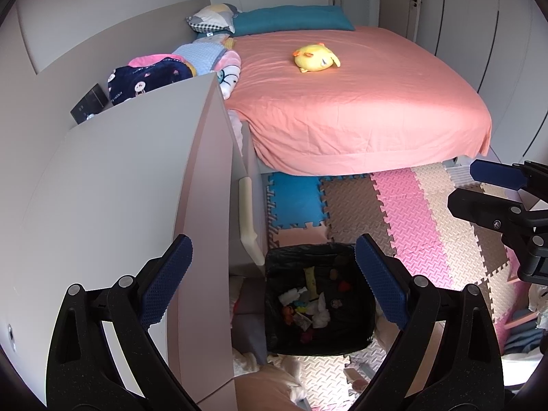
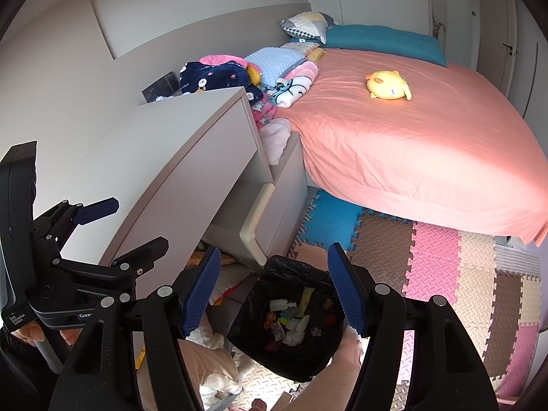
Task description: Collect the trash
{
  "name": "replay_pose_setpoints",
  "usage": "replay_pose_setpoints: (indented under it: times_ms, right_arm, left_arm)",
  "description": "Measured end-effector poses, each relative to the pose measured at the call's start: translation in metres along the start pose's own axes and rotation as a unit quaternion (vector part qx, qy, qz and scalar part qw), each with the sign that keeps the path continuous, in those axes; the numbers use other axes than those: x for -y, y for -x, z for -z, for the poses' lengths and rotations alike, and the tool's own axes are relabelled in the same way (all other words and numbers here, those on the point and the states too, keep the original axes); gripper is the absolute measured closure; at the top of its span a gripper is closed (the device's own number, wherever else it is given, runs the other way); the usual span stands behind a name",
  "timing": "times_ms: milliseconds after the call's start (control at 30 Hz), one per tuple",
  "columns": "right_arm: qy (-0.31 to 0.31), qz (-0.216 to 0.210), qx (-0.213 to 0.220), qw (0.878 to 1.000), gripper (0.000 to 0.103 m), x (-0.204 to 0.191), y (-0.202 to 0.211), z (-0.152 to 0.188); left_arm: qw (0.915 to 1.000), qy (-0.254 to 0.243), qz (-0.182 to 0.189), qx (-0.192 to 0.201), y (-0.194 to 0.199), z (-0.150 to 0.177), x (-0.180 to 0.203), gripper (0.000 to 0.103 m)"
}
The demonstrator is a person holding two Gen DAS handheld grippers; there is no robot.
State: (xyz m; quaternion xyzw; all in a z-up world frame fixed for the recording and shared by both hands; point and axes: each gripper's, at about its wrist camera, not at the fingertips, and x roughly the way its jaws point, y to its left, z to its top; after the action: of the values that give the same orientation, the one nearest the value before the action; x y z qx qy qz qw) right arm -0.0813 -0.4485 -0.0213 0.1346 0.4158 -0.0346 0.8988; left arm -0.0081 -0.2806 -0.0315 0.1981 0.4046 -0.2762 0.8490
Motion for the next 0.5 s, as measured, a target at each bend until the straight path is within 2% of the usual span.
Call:
replay_pose_setpoints:
  times_ms: [500]
  right_arm:
    - [0.0,0.0,-0.003,1.0,0.037,-0.0017,-0.0021,0.0015]
  left_arm:
    - [0.9999,0.01,0.004,-0.005,-0.0013,0.0015,-0.0009,0.01]
